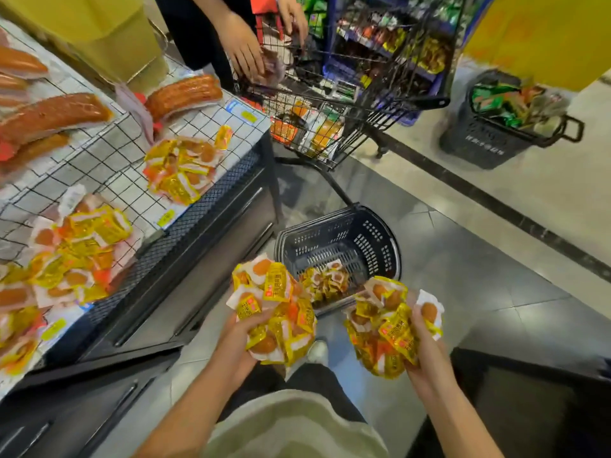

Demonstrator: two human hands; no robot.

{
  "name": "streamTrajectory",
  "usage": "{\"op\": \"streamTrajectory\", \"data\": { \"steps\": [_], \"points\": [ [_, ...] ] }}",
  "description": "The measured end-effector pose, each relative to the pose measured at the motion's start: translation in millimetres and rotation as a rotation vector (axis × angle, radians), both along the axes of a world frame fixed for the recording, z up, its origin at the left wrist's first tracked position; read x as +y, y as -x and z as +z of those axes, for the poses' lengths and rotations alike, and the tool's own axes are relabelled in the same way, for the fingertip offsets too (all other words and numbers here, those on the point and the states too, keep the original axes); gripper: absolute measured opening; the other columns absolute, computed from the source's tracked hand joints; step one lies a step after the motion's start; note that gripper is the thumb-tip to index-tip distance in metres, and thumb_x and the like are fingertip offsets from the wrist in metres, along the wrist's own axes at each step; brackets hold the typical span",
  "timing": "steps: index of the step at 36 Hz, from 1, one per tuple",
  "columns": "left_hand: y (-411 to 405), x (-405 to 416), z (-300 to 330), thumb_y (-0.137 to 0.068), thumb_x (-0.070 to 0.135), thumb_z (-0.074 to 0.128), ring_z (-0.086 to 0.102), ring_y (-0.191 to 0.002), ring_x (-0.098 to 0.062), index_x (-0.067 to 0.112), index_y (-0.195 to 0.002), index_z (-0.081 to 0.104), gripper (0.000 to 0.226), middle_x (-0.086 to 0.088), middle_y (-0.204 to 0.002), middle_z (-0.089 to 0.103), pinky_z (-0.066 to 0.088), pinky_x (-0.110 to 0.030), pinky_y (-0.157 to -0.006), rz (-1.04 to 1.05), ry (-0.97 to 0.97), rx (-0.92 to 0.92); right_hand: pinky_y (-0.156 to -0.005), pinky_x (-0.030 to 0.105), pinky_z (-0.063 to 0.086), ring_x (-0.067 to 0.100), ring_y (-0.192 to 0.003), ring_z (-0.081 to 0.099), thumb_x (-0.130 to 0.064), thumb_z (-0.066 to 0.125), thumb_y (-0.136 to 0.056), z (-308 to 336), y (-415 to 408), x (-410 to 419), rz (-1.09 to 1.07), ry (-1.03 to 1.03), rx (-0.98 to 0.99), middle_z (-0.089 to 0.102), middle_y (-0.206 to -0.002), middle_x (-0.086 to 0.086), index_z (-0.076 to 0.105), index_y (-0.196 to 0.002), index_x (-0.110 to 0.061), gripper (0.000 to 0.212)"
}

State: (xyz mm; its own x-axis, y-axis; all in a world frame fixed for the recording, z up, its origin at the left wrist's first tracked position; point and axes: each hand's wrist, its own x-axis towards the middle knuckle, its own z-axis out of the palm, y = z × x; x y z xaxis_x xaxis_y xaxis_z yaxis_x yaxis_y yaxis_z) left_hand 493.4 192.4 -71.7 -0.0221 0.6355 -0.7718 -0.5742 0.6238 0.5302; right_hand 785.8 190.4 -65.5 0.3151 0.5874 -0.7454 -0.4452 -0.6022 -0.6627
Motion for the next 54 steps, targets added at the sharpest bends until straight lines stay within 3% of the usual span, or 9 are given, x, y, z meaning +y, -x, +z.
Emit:
{"op": "streamTrajectory", "data": {
  "steps": [12, 20, 24, 29, 33, 41, 45, 47, 54],
  "points": [
    [-20.7, 90.5, -129.8, -0.07, 0.017, 0.083, 0.067, -0.113, -0.036, 0.025, -0.127, 0.064, 0.061, -0.009, -0.121, 0.072, 0.046, -0.067, -0.1, -0.214, 0.127, 0.098, -0.088, 0.039, 0.061, 0.025, -0.109, 0.072, -0.034, 0.069, -0.09, -93.4, -0.5, 57.0, -0.129, 0.147, -0.138, 0.074, -0.12, 0.01, 0.065, -0.131, -0.008, 0.048],
    [-55.4, 147.5, -268.8, -0.069, 0.011, 0.078, 0.067, -0.112, -0.038, 0.021, -0.132, 0.062, 0.066, -0.011, -0.121, 0.072, 0.054, -0.056, -0.093, -0.221, 0.201, 0.164, -0.093, 0.048, 0.058, 0.013, -0.089, 0.076, -0.07, 0.073, -0.072, -237.7, -21.0, 132.1, 0.147, 0.231, -0.371, 0.079, -0.091, -0.013, 0.076, -0.098, -0.023, 0.053],
    [-84.6, 173.7, -353.3, -0.067, 0.005, 0.082, 0.072, -0.103, -0.03, 0.025, -0.127, 0.064, 0.065, -0.006, -0.115, 0.075, 0.058, -0.047, -0.086, -0.193, 0.216, 0.203, -0.1, 0.048, 0.054, 0.022, -0.112, 0.071, -0.047, 0.068, -0.092, -339.9, -33.9, 177.5, 0.154, 0.111, -0.29, 0.075, -0.119, 0.001, 0.068, -0.128, -0.025, 0.042],
    [-113.7, 191.0, -459.7, -0.085, -0.005, 0.065, 0.068, -0.111, -0.032, 0.023, -0.13, 0.063, 0.053, -0.005, -0.118, 0.073, 0.05, -0.058, -0.1, -0.184, 0.29, 0.26, -0.095, 0.051, 0.057, 0.026, -0.102, 0.073, -0.034, 0.074, -0.092, -468.7, -47.7, 226.9, 0.216, 0.172, -0.44, 0.077, -0.103, 0.009, 0.073, -0.099, -0.017, 0.019],
    [-123.5, 197.0, -532.1, -0.086, -0.002, 0.063, 0.065, -0.115, -0.032, 0.027, -0.138, 0.054, 0.06, -0.005, -0.128, 0.068, 0.049, -0.057, -0.102, -0.246, 0.353, 0.284, -0.093, 0.039, 0.054, 0.026, -0.103, 0.069, -0.042, 0.076, -0.087, -553.2, -57.4, 252.1, 0.346, 0.258, -0.531, 0.072, -0.108, 0.013, 0.068, -0.112, -0.006, 0.045],
    [-131.4, 191.3, -607.6, -0.083, 0.004, 0.073, 0.064, -0.104, -0.02, 0.033, -0.137, 0.05, 0.066, 0.003, -0.128, 0.062, 0.053, -0.033, -0.072, -0.109, 0.472, 0.352, -0.095, 0.044, 0.057, 0.02, -0.096, 0.072, -0.04, 0.078, -0.087, -662.5, -82.9, 254.2, 0.307, 0.334, -0.443, 0.074, -0.091, -0.004, 0.068, -0.086, -0.023, 0.019],
    [-131.4, 183.3, -620.6, -0.081, 0.009, 0.078, 0.057, -0.115, -0.02, 0.035, -0.147, 0.04, 0.081, 0.009, -0.127, 0.054, 0.053, -0.034, -0.077, -0.104, 0.501, 0.395, -0.076, 0.03, 0.059, 0.021, -0.07, 0.07, -0.011, 0.073, -0.091, -692.0, -88.0, 249.1, 0.531, 0.599, -0.329, 0.076, -0.091, 0.019, 0.073, -0.081, -0.006, 0.011],
    [-134.2, 182.2, -624.7, -0.082, 0.009, 0.077, 0.057, -0.121, -0.024, 0.033, -0.146, 0.043, 0.076, 0.004, -0.136, 0.055, 0.053, -0.041, -0.091, -0.128, 0.524, 0.455, -0.088, 0.033, 0.059, 0.023, -0.09, 0.073, -0.009, 0.073, -0.09, -699.8, -88.7, 251.7, 0.606, 0.619, -0.378, 0.076, -0.103, 0.017, 0.077, -0.097, -0.003, 0.011],
    [-127.0, 209.8, -627.9, -0.084, 0.015, 0.078, 0.064, -0.11, -0.02, 0.036, -0.136, 0.053, 0.061, 0.003, -0.128, 0.063, 0.055, -0.03, -0.064, -0.094, 0.51, 0.497, -0.112, 0.041, 0.041, 0.03, -0.125, 0.056, -0.016, 0.069, -0.094, -688.4, -85.1, 267.7, 0.728, 0.648, -0.389, 0.064, -0.129, 0.01, 0.059, -0.134, -0.01, 0.041]
  ]
}}
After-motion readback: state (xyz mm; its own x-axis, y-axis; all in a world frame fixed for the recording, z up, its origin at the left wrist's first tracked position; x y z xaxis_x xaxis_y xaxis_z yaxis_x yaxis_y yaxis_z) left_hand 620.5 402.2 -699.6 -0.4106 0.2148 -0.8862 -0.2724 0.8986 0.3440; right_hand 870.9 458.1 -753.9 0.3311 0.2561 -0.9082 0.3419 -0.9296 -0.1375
